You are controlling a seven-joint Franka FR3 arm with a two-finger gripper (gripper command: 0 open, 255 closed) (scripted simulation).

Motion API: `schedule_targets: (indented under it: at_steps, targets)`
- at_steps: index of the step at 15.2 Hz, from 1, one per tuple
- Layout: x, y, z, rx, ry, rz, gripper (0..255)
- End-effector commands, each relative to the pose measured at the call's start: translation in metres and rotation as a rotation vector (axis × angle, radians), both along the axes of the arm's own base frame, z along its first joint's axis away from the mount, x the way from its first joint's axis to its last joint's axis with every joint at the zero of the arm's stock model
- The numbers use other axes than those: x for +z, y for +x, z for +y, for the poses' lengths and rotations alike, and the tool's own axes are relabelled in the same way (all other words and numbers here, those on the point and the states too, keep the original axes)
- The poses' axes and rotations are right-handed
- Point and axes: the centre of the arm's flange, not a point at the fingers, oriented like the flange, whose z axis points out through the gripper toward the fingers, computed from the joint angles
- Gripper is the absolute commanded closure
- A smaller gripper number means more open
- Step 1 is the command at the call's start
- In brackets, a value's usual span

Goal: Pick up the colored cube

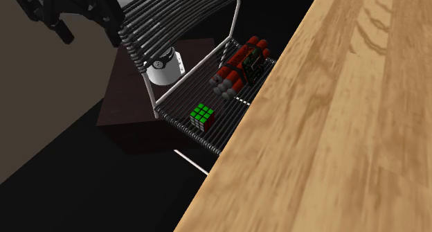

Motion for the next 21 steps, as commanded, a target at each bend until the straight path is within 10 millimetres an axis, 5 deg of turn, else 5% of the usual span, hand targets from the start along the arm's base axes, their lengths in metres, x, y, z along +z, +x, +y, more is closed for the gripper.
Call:
schedule_targets:
  at_steps: [1, 21]
  targets:
    - [0.0, 0.0, 0.0, 0.0, 0.0, 0.0, 0]
    - [-0.212, -0.002, 0.156, -0.213, 0.004, -0.007, 0]
